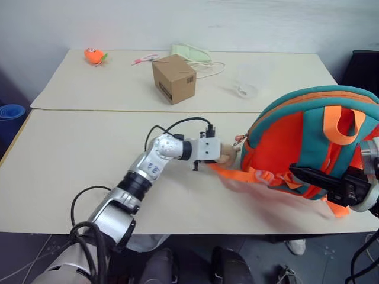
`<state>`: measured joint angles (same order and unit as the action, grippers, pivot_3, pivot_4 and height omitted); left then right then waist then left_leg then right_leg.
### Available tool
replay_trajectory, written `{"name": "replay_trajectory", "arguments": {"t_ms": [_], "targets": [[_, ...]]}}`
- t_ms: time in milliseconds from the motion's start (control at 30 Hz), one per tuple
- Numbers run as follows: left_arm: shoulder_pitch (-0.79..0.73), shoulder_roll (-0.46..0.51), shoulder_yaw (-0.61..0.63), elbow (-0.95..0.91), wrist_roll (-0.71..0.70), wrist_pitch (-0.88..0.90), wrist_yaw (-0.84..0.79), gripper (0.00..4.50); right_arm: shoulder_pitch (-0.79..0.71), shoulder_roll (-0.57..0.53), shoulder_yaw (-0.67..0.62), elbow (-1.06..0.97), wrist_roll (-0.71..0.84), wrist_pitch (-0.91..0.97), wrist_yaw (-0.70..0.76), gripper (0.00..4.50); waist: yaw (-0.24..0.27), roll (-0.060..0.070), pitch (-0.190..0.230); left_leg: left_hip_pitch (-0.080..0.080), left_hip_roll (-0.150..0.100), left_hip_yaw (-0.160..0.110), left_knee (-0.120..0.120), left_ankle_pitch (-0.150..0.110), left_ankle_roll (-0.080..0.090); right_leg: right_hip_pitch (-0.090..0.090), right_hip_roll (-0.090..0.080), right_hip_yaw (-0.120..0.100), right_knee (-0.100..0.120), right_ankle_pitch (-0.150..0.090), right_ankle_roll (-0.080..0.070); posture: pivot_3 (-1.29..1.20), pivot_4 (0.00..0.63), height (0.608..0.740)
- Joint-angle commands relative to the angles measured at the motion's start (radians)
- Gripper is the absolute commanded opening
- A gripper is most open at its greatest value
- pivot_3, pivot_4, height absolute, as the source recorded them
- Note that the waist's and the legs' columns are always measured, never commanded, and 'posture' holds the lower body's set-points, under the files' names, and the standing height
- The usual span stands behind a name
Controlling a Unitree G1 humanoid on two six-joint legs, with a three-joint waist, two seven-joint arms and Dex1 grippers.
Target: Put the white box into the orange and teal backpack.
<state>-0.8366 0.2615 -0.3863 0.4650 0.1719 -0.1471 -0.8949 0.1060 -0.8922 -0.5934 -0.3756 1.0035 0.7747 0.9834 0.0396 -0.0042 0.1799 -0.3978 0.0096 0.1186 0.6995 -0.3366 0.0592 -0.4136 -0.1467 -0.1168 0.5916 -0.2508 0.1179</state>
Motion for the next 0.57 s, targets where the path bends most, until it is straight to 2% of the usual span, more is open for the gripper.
{"name": "replay_trajectory", "arguments": {"t_ms": [33, 67, 100, 233, 333, 400, 467, 567], "targets": [[0.074, 0.021, 0.035, -0.155, -0.138, 0.216, -0.132, 1.98, 0.016, -0.023, -0.030, 0.031, -0.037, -0.010, 0.004, 1.05, -0.005, 0.000, 0.000, 0.000, 0.000, 0.000, 0.000, 0.000, 0.000, 0.001, 0.000, 0.000, 0.000, 0.000, 0.000, 0.00, 0.150, 0.740], [0.087, 0.035, 0.060, -0.206, -0.186, 0.289, -0.164, 2.08, 0.031, -0.038, -0.056, 0.039, -0.041, -0.003, 0.020, 1.20, -0.006, 0.000, 0.000, 0.000, 0.000, 0.000, 0.000, 0.000, 0.000, 0.001, 0.000, 0.000, 0.000, 0.000, 0.000, 0.00, 0.150, 0.740], [0.093, 0.064, 0.099, -0.253, -0.240, 0.372, -0.193, 2.38, 0.059, -0.061, -0.113, 0.052, -0.035, 0.013, 0.052, 1.44, -0.008, 0.000, 0.000, 0.000, 0.000, 0.000, 0.000, 0.000, 0.000, 0.001, 0.000, 0.000, 0.000, 0.000, 0.000, 0.00, 0.150, 0.740], [0.091, 0.217, 0.237, -0.349, -0.409, 0.611, -0.288, 3.60, 0.200, -0.149, -0.353, 0.132, -0.033, 0.078, 0.208, 2.79, -0.016, 0.002, 0.000, -0.001, 0.001, 0.000, 0.000, 0.001, 0.000, 0.001, 0.007, -0.001, 0.000, 0.000, 0.000, 0.00, 0.150, 0.740], [0.066, 0.348, 0.354, -0.340, -0.534, 0.737, -0.369, 4.48, 0.311, -0.195, -0.537, 0.222, -0.058, 0.127, 0.313, 3.75, -0.019, 0.002, 0.000, 0.002, 0.003, 0.000, -0.001, 0.000, -0.001, 0.002, 0.010, 0.001, -0.001, 0.000, 0.000, 0.00, 0.150, 0.740], [0.031, 0.465, 0.449, -0.316, -0.622, 0.829, -0.438, 4.50, 0.376, -0.215, -0.646, 0.368, -0.133, 0.078, 0.366, 4.38, -0.018, 0.001, 0.001, 0.002, 0.003, 0.000, -0.001, -0.001, -0.001, 0.003, 0.010, 0.001, -0.001, 0.000, -0.001, 0.00, 0.150, 0.740], [0.010, 0.532, 0.500, -0.295, -0.671, 0.872, -0.469, 4.50, 0.386, -0.226, -0.692, 0.473, -0.196, 0.006, 0.371, 4.45, -0.018, -0.001, 0.001, 0.003, 0.003, 0.000, 0.000, -0.002, -0.002, 0.003, 0.011, 0.002, -0.001, -0.001, -0.001, 0.00, 0.150, 0.740], [-0.017, 0.523, 0.539, -0.314, -0.712, 0.888, -0.417, 4.50, 0.335, -0.222, -0.701, 0.521, -0.185, 0.008, 0.351, 4.45, -0.014, 0.000, 0.001, 0.004, 0.003, 0.000, -0.001, -0.003, -0.002, 0.004, 0.010, 0.002, -0.002, -0.001, -0.001, 0.00, 0.150, 0.740]]}}
